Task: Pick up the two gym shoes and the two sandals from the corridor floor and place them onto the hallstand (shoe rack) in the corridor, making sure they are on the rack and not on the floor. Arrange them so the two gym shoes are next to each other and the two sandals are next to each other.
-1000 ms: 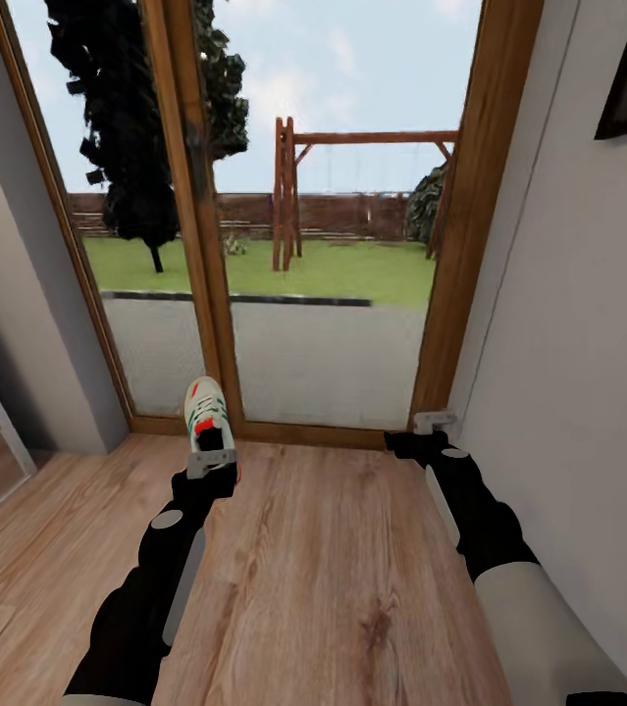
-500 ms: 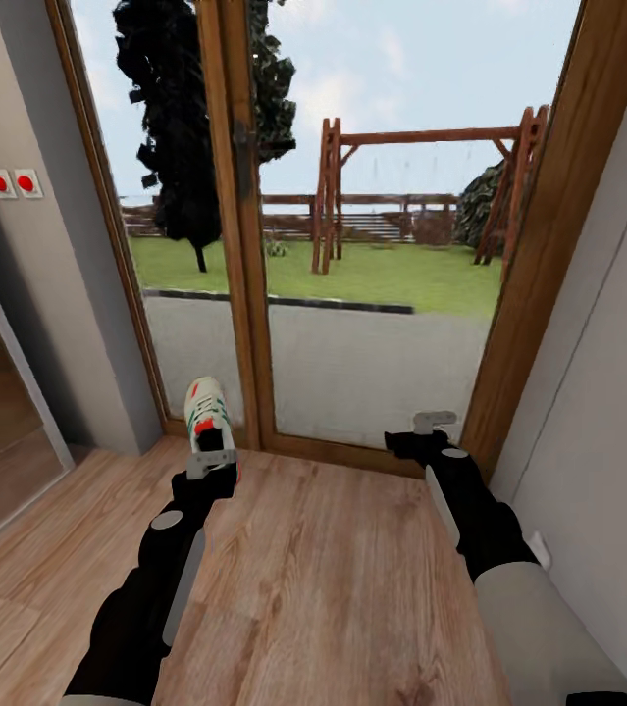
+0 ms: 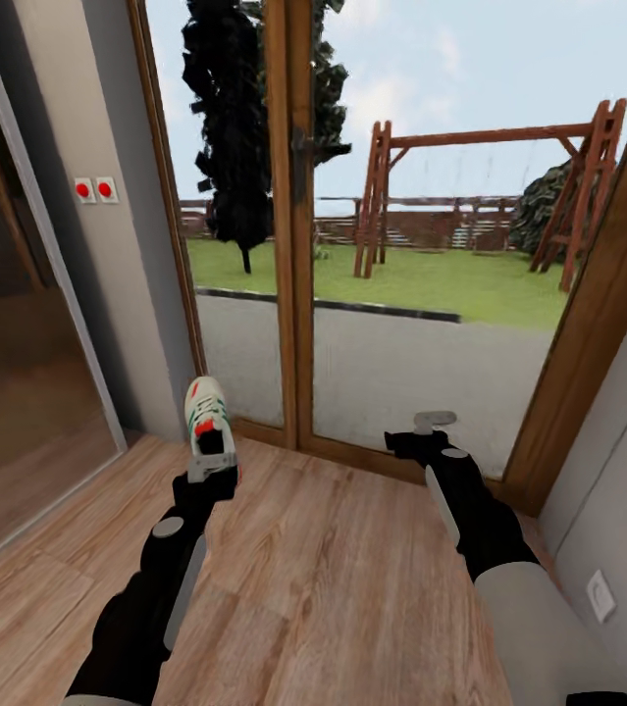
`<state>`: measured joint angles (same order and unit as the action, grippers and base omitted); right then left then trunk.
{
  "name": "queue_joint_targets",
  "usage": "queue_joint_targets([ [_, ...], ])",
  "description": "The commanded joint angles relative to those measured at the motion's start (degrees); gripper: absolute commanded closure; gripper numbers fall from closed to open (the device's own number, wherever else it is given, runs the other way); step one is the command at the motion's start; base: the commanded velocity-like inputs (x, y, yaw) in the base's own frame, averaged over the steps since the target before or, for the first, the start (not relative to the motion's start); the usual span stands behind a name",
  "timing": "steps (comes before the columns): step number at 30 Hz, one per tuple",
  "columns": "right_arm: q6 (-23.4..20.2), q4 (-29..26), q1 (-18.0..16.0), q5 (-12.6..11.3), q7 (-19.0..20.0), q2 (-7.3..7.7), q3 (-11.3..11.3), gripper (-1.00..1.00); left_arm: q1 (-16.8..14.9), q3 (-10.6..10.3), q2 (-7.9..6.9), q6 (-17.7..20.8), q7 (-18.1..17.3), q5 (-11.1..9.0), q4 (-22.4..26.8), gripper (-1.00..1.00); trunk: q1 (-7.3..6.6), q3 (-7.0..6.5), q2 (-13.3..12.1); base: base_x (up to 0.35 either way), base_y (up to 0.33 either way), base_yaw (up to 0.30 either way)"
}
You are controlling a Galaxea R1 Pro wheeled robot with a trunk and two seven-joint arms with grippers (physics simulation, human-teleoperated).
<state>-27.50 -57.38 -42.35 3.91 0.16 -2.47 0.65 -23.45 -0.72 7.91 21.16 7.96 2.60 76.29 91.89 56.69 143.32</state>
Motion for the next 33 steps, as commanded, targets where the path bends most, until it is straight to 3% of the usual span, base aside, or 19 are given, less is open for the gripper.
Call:
queue_joint_targets([
  [1,-0.36,-0.10,-0.01,0.40,0.03,0.01,0.04,-1.00,-0.03,-0.08,-0.12,-0.78,0.19,0.32,-0.48,1.00,-0.01,0.02,0.03,0.000,0.000,0.289],
  [4,-0.36,-0.10,-0.01,0.40,0.03,0.01,0.05,-1.00,-0.02,-0.07,-1.31,-7.11,0.10,0.37,-3.35,1.00,-0.01,-0.09,0.03,0.000,0.000,0.289],
  [7,-0.36,-0.10,-0.01,0.40,0.03,0.01,0.03,-1.00,-0.01,-0.07,-1.79,-9.88,-1.46,0.40,-4.51,1.00,-0.01,-0.21,0.03,0.000,0.000,0.289],
  [15,-0.36,-0.10,-0.01,0.40,0.03,0.01,0.03,-1.00,-0.01,-0.07,-2.31,-10.81,-4.43,0.55,-4.93,1.00,-0.01,-0.47,0.03,0.052,0.000,0.250],
  [29,-0.36,-0.10,-0.01,0.40,0.06,0.01,0.05,-1.00,0.01,-0.07,-2.37,-11.30,-4.80,0.60,-5.09,1.00,-0.01,-0.49,0.03,0.335,0.000,0.010],
  [31,-0.34,-0.10,-0.01,0.40,0.09,0.01,0.04,-1.00,0.41,-0.07,-2.63,-15.03,-4.80,0.64,-5.82,1.00,-0.01,-0.49,0.03,0.342,0.000,0.000],
  [32,-0.34,-0.10,-0.01,0.40,0.09,0.01,0.04,-1.00,0.41,-0.07,-2.63,-15.03,-4.80,0.64,-5.82,1.00,-0.01,-0.49,0.03,0.339,0.000,0.000],
  [33,-0.35,-0.10,-0.01,0.40,0.10,0.01,0.04,-1.00,1.38,-0.07,-2.95,-21.36,-4.78,0.64,-7.17,1.00,-0.01,-0.49,0.03,0.327,0.000,0.000],
])
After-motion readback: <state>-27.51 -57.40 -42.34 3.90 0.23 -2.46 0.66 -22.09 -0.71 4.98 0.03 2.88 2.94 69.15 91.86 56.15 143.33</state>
